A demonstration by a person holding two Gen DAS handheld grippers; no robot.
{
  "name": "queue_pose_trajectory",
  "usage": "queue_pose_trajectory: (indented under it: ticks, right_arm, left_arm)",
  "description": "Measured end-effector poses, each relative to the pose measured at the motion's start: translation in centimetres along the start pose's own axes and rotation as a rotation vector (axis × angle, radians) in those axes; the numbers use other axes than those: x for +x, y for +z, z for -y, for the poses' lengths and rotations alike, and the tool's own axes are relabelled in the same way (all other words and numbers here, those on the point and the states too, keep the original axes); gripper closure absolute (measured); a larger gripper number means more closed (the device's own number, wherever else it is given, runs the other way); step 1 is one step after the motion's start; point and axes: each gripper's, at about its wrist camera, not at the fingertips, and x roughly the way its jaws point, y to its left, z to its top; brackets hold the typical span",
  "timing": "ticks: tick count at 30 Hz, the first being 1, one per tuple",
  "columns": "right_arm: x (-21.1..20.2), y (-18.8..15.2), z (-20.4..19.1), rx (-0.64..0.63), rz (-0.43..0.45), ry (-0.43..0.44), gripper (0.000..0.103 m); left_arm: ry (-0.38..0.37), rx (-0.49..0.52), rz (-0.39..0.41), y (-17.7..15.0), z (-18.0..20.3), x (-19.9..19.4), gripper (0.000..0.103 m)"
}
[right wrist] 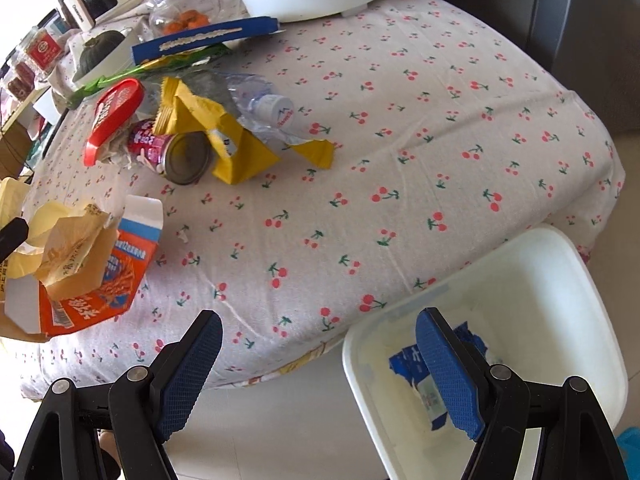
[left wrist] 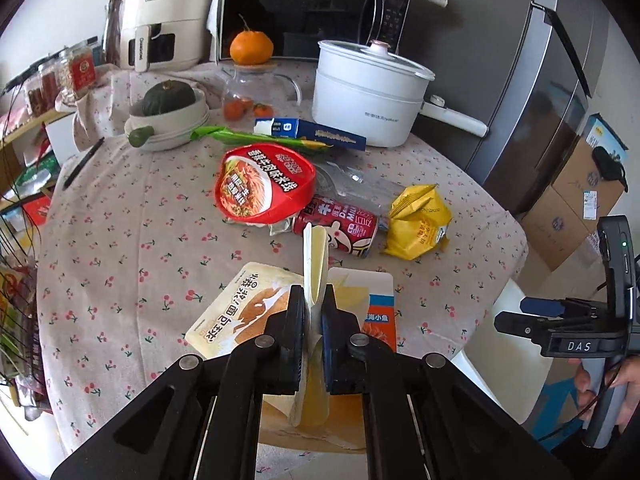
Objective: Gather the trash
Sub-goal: 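Grasp the cream snack bag with the left tool while the right tool returns to the table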
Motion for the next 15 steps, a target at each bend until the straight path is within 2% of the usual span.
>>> queue_pose_trajectory:
  ticks: [4, 11, 15]
  right_arm:
    - [1.2, 0.0, -2.1, -0.030, -0.020, 0.018, 0.019]
    - [3.6, 0.3, -5.5, -0.055, -0.028, 0.106, 0.020]
    - [5.1, 0.4, -6.7, -0.039, -0.048, 0.167, 0.028]
  left_arm:
    - [-0.022, -0.065, -0.037, -0.7, -1.5, 0.3, 0.096]
    - [-0.003, -0.084, -0.050, -1.4, -2.5, -0.2, 0.099]
    - [-0.014, -0.067, -0.039, -1.6, -2.7, -0.9, 0.102]
